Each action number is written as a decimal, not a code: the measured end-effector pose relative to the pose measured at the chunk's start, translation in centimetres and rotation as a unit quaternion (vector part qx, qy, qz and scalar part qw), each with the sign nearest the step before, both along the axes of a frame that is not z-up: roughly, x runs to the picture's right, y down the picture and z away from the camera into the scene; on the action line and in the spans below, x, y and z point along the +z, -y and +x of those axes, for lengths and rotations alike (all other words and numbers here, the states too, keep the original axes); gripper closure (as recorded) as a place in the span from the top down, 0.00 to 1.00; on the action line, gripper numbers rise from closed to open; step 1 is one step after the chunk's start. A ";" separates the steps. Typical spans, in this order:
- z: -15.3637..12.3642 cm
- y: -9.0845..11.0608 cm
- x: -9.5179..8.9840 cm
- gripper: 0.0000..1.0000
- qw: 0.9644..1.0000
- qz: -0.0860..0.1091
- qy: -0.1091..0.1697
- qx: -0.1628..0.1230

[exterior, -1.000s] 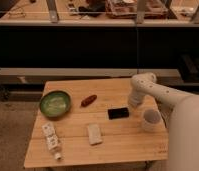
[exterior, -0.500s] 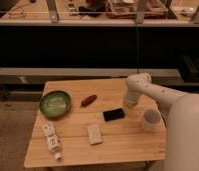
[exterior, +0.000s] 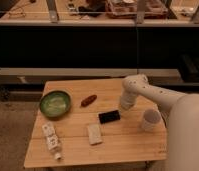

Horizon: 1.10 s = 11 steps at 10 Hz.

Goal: Push the eraser across the table

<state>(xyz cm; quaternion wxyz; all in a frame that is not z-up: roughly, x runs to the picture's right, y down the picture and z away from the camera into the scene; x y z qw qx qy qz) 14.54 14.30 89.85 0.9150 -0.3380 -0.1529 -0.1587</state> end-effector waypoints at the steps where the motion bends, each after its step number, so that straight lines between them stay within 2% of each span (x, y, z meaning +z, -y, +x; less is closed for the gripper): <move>1: -0.4 -0.2 -0.1 0.02 1.000 -0.001 0.005 -0.002; 11: -5.6 -0.9 -0.3 0.02 0.998 -0.004 0.051 -0.032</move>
